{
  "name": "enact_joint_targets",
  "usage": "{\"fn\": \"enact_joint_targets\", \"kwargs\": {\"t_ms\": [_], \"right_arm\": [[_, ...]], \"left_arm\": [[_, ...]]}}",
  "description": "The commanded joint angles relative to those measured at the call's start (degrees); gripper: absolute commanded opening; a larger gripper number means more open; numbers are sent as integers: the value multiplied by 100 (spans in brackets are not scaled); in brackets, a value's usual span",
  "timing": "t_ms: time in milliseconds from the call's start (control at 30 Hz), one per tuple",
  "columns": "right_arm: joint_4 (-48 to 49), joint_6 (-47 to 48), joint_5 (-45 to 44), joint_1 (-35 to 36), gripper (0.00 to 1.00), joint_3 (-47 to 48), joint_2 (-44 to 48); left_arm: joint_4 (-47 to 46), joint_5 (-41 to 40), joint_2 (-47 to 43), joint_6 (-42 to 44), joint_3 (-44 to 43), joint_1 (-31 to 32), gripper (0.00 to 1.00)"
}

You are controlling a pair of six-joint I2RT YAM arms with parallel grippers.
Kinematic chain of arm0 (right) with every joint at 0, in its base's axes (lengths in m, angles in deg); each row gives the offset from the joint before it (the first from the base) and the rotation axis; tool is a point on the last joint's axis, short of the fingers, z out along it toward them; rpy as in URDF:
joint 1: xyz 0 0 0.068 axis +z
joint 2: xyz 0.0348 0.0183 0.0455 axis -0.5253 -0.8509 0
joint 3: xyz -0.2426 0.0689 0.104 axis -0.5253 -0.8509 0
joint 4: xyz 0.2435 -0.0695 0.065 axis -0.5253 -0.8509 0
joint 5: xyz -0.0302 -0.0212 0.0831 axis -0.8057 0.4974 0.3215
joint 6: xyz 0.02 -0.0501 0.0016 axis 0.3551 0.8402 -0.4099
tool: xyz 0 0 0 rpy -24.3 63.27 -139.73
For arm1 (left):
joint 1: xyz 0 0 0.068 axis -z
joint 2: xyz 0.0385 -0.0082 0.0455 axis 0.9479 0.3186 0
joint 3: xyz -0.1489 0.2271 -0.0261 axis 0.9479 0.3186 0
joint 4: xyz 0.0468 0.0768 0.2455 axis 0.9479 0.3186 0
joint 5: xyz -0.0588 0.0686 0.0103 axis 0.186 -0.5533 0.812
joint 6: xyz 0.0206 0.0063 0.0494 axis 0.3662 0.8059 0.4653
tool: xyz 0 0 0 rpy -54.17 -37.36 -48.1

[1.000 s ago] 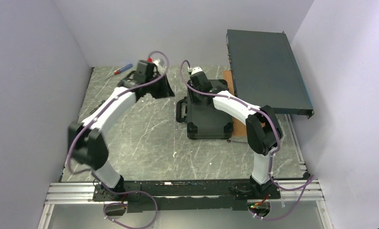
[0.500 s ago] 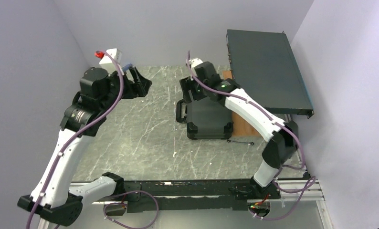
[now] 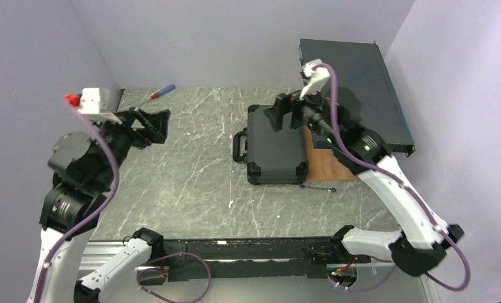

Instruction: Pack up texas hold em set

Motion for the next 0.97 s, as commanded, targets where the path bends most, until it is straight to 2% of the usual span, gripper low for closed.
{"fn": "enact_joint_targets", "kwargs": {"t_ms": [0, 200, 300, 533, 767, 933], "right_arm": [[1035, 215, -605, -23, 100, -560, 1081], [1885, 696, -1182, -20, 100, -1334, 2407], [1952, 900, -1504, -25, 100, -1341, 2631], [1738, 1024, -2273, -24, 100, -979, 2591], [1720, 1231, -2174, -20, 100, -774, 2336], [1654, 1241, -2062, -21, 100, -754, 2093]], "left_arm": [[-631, -539, -448, 341, 110, -5, 99], [-1403, -983, -1240, 454, 658, 1, 99], [-1647, -1021, -1467, 455, 851, -5, 99], [-1635, -1100, -1564, 527, 886, -3, 99], [-1796, -1427, -1641, 644, 1142, -5, 99], [-1883, -1450, -1505, 666, 1001, -5, 99]]}}
